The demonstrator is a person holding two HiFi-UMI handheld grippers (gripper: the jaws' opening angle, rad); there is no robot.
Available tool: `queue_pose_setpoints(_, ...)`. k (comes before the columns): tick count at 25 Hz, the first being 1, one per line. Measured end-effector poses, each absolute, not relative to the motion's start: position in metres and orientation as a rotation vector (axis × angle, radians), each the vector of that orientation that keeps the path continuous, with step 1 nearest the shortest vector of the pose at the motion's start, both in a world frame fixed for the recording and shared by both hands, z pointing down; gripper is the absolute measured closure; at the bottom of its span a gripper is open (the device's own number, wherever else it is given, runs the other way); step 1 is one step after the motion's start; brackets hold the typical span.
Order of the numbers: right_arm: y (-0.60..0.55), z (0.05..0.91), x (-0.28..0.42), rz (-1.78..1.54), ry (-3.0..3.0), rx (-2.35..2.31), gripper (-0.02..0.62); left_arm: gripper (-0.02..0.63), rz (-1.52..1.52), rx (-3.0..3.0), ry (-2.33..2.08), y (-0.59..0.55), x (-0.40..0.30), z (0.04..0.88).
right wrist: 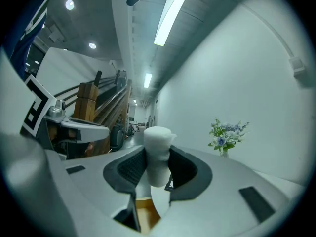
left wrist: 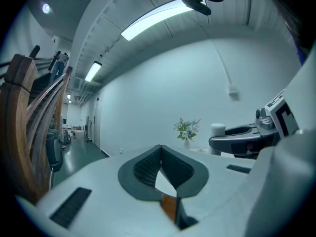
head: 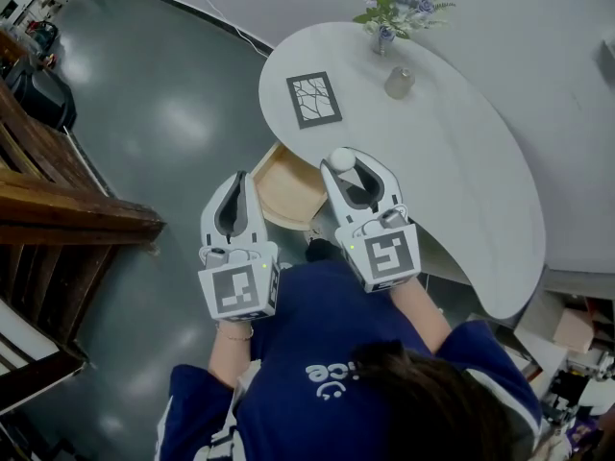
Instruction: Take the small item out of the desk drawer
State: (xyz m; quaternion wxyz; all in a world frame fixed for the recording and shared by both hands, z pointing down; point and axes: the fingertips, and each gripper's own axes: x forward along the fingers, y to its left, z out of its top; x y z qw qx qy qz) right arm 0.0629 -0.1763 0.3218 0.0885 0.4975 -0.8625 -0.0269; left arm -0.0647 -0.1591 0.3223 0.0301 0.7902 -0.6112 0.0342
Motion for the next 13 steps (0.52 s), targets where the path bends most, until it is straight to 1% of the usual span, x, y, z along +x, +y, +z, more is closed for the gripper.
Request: queue_pose_setpoints(13,-0.1775,0.3264,0.0604,-0.078,-2.574,1.439,0.456,0.603,0.104,2.416,-1.892,-0.1627,-0.0647,0.3277)
